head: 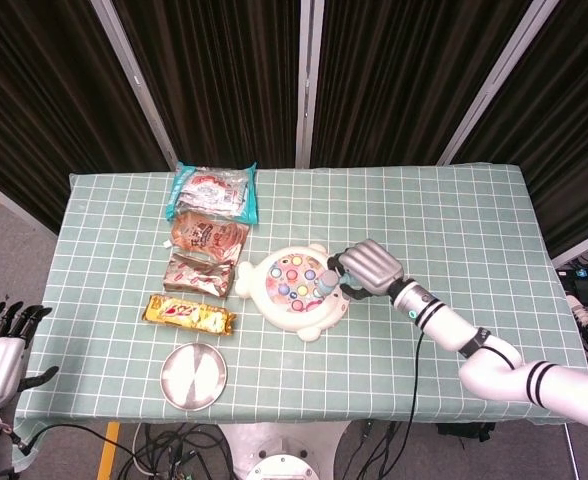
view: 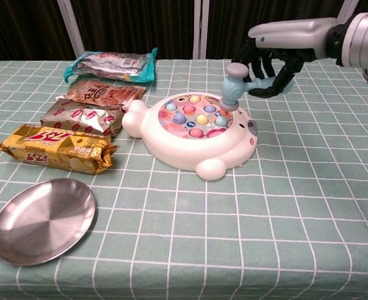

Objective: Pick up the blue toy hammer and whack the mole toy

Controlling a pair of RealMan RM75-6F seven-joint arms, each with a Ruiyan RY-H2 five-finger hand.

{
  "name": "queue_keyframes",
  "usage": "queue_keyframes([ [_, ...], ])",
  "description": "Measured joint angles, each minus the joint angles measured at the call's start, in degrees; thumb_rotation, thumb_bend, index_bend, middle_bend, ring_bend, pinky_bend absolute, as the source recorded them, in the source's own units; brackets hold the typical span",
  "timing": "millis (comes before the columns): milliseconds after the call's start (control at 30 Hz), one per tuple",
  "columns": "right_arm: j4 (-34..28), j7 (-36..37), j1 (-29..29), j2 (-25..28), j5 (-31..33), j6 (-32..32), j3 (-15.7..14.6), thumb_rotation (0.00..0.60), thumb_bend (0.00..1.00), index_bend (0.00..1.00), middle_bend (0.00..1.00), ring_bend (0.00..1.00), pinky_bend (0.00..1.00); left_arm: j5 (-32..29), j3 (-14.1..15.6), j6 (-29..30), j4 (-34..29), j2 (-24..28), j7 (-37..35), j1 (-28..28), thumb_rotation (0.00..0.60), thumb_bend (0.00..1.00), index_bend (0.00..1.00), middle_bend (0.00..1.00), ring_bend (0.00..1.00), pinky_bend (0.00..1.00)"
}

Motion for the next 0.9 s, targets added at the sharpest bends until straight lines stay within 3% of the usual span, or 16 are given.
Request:
queue_keyframes([
  [267,2.68,-4.84,2.11,-3.68,4.95,-3.23,-0.25,0.6,0.54,0.68,0.66,0.52,0.64,-0.22,0.04,-0.01,0.49,-0.32,-0.59,0.21,0.6,0.03,0.18,0.16,0.07,0.02],
  [600,-0.19,-4.59,1.42,-1.95,5.62,0.75,1.06,0.6,0.54,0.68,0.66,0.52,0.64,-0.08,0.04,0.4,1.04,-0.57,-1.12,0.49,0.6,0.03,0.18,0.16,0.07,0.02],
  [900,3.55,-6.43,3.58,-6.6,7.6,-1.88,0.44,0.6,0.54,0.68,0.66,0.52,0.64,-0.53,0.03,0.2,1.49,-0.79,-1.66,0.69,0.6,0.03,0.18,0.16,0.07,0.02],
])
